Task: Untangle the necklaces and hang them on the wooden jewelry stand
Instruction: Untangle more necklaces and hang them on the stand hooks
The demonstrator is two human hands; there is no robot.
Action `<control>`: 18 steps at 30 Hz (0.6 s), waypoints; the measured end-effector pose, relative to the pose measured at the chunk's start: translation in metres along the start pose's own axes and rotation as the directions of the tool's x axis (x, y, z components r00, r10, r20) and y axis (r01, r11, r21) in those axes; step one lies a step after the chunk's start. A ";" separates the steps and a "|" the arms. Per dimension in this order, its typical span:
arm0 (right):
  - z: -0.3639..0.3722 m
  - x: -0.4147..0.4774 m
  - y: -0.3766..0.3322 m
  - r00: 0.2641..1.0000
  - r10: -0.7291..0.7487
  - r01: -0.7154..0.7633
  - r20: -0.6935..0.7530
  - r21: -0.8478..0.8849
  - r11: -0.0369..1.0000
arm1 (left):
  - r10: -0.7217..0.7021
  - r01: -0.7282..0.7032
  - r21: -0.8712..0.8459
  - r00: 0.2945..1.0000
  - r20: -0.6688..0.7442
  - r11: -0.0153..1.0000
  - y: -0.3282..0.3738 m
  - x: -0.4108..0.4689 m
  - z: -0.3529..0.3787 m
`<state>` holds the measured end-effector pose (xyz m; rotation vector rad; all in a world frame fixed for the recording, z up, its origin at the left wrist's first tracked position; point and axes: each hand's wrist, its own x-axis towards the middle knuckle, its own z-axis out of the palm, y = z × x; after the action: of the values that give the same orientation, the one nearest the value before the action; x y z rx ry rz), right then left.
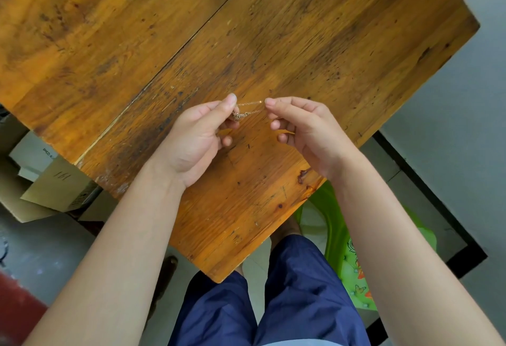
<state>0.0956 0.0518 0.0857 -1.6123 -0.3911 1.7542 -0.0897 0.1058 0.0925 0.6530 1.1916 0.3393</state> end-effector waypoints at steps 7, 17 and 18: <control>-0.002 0.004 -0.002 0.991 -0.119 0.114 -0.060 -0.088 0.990 | 0.052 -0.039 0.244 0.998 -0.045 0.969 -0.006 -0.004 0.004; 0.025 0.059 0.008 0.894 -0.432 0.277 -0.117 -0.614 0.739 | 0.301 -0.077 0.422 0.815 -0.496 0.903 -0.012 0.023 -0.009; 0.026 0.062 0.008 0.882 -0.458 0.289 -0.107 -0.646 0.706 | 0.298 -0.073 0.416 0.810 -0.505 0.906 -0.011 0.024 -0.010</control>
<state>0.0707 0.0939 0.0393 -1.9935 -1.1773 1.1184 -0.0917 0.1138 0.0651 1.0642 1.7915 0.4974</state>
